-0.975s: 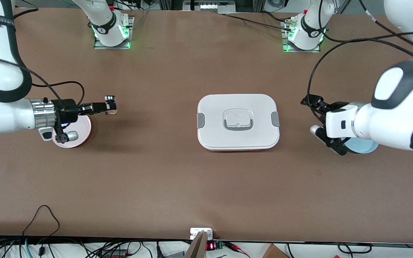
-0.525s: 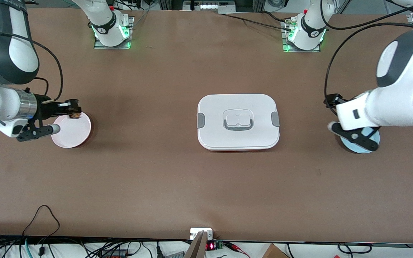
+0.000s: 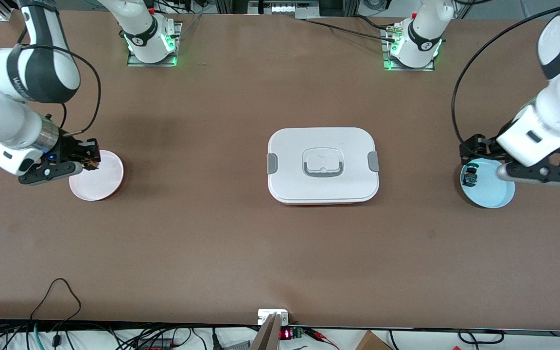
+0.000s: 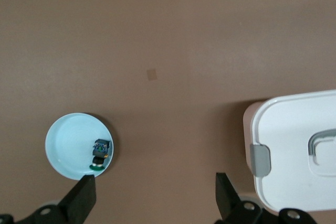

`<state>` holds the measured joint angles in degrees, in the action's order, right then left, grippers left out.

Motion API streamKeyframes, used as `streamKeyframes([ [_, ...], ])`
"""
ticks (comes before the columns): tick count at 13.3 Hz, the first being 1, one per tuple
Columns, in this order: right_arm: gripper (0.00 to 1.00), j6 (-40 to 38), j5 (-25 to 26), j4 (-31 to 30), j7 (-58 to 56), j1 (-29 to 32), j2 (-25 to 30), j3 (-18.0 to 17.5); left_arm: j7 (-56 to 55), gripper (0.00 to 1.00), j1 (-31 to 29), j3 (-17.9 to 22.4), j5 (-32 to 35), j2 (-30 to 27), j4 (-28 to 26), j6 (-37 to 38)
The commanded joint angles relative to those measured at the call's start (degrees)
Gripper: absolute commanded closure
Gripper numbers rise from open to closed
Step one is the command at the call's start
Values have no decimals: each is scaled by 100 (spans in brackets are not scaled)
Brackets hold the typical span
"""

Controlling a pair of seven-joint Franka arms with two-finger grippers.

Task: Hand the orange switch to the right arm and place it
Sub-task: 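Lower the orange switch onto the white plate with the right gripper, then open the right gripper to release the switch on the white plate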

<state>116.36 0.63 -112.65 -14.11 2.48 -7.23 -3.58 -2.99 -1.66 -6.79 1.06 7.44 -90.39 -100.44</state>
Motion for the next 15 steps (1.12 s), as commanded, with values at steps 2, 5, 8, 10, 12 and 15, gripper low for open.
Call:
streamKeyframes([
  [2, 100, 1122, 86, -1038, -345, 305, 249, -46, -53, 0, -211, 46, -229, -1201, -1622, -399],
  [5, 100, 1844, 270, -1347, -452, 559, 48, -46, -61, 0, -194, -15, -220, -894, -1044, 25],
  [8, 100, 2249, 315, -1348, -636, 753, -347, -46, -61, 0, -150, -24, -229, -867, -998, 16],
  [10, 100, 2530, 315, -1348, -733, 772, -602, -46, -61, 0, -141, -59, -229, -867, -972, 25],
  [12, 100, 2838, 315, -1356, -846, 815, -857, -46, -61, 0, -141, -59, -229, -867, -937, 34],
  [15, 100, 3155, 315, -1357, -856, 912, -1174, -46, -61, 0, -132, -138, -238, -867, -928, 60],
])
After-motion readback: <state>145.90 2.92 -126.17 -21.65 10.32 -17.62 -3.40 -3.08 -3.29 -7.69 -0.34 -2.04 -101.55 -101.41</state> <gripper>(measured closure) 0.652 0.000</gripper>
